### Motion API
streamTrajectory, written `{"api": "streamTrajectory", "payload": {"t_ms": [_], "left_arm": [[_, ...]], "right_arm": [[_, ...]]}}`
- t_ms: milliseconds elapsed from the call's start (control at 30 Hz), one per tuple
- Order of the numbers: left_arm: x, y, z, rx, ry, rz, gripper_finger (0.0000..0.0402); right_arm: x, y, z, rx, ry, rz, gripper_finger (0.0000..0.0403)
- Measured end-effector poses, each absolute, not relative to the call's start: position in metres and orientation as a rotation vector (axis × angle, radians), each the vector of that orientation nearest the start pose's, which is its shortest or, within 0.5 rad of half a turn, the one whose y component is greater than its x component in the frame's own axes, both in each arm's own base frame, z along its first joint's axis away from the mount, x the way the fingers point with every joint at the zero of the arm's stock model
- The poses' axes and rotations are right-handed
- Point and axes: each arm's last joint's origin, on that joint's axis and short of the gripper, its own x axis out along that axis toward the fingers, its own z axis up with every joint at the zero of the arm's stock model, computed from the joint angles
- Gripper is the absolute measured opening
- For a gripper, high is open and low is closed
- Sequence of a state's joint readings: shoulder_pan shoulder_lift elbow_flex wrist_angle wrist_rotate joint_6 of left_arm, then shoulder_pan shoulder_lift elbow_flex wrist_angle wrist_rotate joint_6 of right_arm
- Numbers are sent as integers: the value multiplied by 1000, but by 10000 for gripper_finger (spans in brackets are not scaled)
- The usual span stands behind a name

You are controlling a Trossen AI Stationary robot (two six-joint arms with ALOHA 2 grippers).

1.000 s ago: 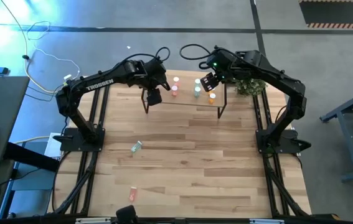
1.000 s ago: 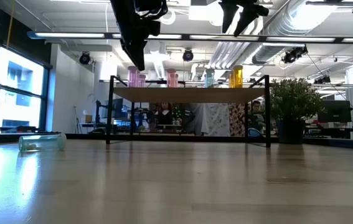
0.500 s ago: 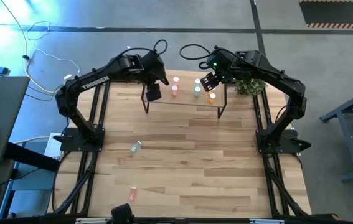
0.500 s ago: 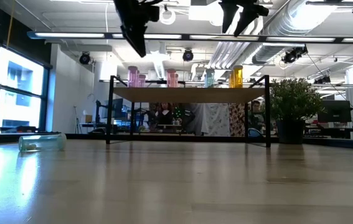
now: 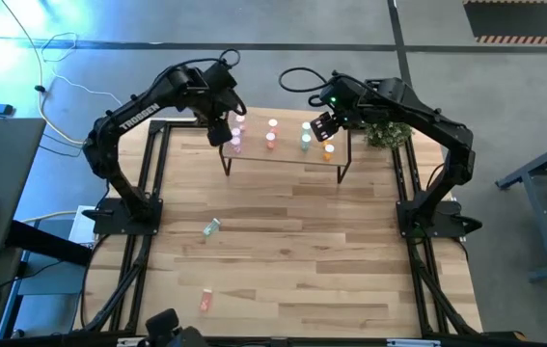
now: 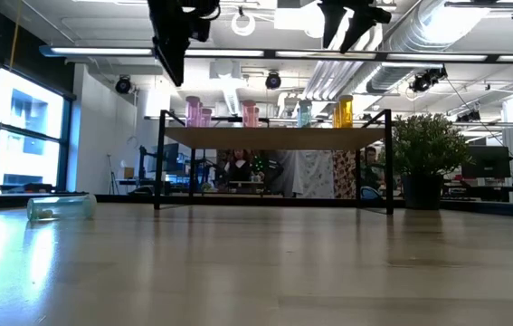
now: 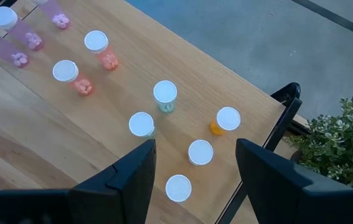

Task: Pick and place medicine bottles onto shelf by color
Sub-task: Adjust the pink pill bottles on the shelf

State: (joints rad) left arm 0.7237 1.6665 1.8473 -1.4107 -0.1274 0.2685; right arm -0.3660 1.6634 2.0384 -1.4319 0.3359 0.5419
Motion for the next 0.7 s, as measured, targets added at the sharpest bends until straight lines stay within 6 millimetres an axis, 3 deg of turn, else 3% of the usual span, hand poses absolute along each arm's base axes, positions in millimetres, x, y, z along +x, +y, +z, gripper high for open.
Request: {"api": "streamTrajectory", "payload": {"t_ms": [167,500,700], "left_arm": [[227,207,375,-157,1294,516,188],[230,211,350,-158,1346,491,188],[234,214,347,-156,1323,502,188]], "right_arm": [[274,-115,429,487,879,-908,213],[274,-115,429,487,879,-908,213],[274,-115,429,486,879,-908,213]]}}
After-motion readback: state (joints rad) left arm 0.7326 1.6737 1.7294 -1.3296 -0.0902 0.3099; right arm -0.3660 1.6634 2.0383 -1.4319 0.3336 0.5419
